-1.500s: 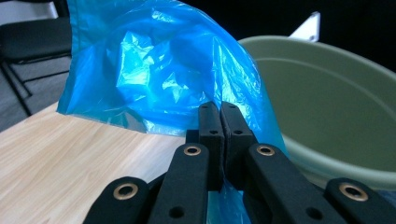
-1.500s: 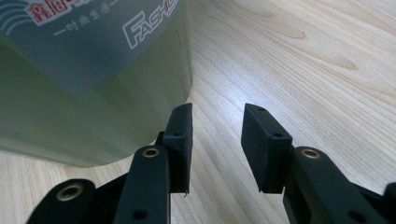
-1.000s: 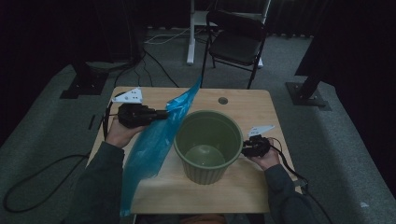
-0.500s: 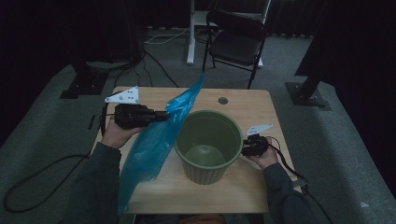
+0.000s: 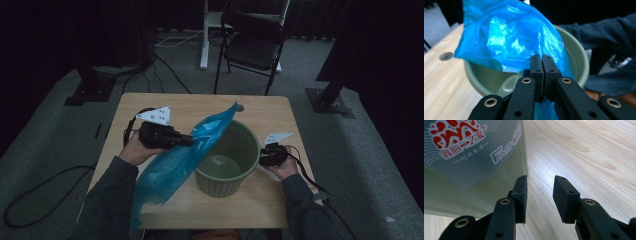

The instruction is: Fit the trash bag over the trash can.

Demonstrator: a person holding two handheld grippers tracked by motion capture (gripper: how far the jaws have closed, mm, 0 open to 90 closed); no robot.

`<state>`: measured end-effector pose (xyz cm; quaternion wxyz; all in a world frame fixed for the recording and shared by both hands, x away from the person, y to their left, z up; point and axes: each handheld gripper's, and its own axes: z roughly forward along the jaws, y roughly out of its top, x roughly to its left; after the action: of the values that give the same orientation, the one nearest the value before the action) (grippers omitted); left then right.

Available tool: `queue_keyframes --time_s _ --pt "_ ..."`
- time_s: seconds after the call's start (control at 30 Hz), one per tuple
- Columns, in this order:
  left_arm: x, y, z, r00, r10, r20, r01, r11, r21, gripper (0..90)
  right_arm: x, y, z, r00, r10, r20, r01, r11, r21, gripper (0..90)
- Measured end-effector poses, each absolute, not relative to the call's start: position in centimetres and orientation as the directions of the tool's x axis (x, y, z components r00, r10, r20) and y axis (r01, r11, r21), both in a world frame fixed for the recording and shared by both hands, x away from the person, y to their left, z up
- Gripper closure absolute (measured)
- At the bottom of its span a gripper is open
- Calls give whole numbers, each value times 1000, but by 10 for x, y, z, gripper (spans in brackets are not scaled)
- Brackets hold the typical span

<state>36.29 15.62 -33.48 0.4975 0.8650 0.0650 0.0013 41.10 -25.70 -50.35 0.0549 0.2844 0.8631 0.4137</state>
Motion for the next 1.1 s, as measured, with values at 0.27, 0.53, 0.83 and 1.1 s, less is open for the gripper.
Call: queue_keyframes --time_s 0.27,0.53,0.83,1.1 --pt "357 154 -338 995 19 -97 92 -525 846 884 411 -255 -504 -833 535 143 447 499 742 638" --pt "352 155 -340 993 -21 -113 80 -577 813 871 411 -257 -504 -832 537 141 446 496 745 638" --pt "373 133 -339 988 136 -74 140 -577 805 852 411 -256 -504 -833 537 135 442 499 746 638" --pt "392 98 -341 970 237 -55 194 -621 760 834 411 -258 -503 -830 541 134 443 494 748 638"
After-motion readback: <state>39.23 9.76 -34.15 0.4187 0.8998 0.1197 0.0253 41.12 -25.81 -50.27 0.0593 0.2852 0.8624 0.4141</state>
